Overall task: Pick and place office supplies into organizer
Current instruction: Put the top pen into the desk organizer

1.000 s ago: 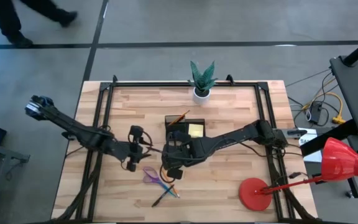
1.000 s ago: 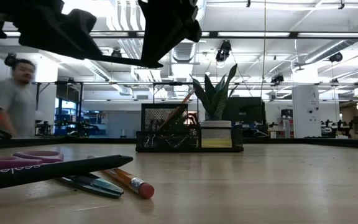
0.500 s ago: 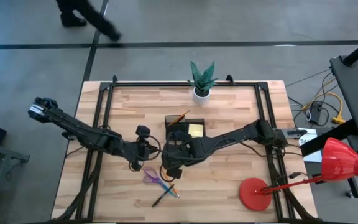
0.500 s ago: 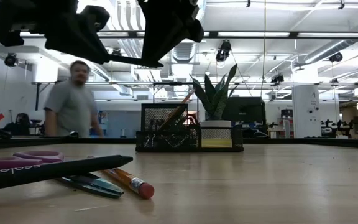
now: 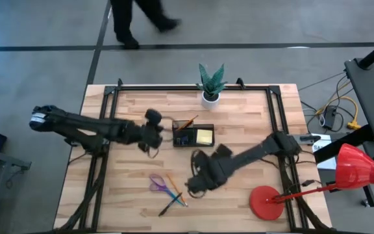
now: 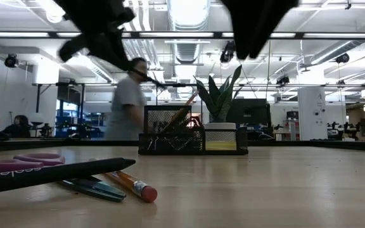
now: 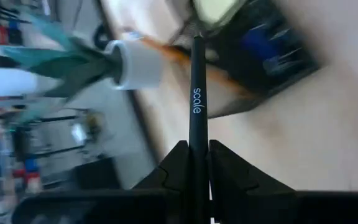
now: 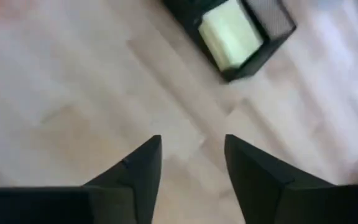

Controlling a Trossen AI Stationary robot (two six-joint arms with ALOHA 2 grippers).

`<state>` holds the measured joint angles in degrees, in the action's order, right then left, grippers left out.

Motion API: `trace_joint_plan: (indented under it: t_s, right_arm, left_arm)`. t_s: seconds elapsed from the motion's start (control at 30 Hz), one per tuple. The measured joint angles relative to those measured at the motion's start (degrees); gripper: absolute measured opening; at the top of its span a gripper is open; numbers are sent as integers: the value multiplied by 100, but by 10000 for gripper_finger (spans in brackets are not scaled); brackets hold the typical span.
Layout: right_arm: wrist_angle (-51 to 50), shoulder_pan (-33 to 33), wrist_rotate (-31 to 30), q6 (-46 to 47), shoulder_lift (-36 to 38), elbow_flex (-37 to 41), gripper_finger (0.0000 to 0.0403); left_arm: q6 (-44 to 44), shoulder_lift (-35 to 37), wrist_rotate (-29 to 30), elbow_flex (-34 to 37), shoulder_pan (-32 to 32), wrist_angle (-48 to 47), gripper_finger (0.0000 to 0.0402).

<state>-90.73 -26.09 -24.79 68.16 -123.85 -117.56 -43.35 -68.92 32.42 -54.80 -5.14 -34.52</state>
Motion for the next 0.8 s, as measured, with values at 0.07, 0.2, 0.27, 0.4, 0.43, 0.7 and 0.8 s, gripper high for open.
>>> trace_joint_plan:
  t_s: [0.07,0.2,0.27,0.4,0.43,0.7,0.8]
  right_arm:
    - [111,-283,-59,422,15,33,178]
    - [66,-610,-72,1322,11,66,186]
    - [69,-671,-87,1691,11,141,185]
    - [66,-775,-70,2050,4,225,180]
    - [60,-785,-64,2057,4,230,178]
    - [71,-770,-86,2035,4,261,176]
    - [73,-772,-79,2038,4,261,174]
  left_arm:
    - [-634,-138,12,-274,353,-22,27]
    - [-1542,-593,106,-831,708,-321,27]
    - [-1718,-816,97,-1075,702,-528,27]
    - [-1721,-1173,-54,-1422,577,-877,27]
    - [-1721,-1230,-58,-1435,549,-867,27]
    - [-1736,-1787,-52,-1410,580,-849,27]
    - [-1760,-2034,-57,-1416,624,-841,27]
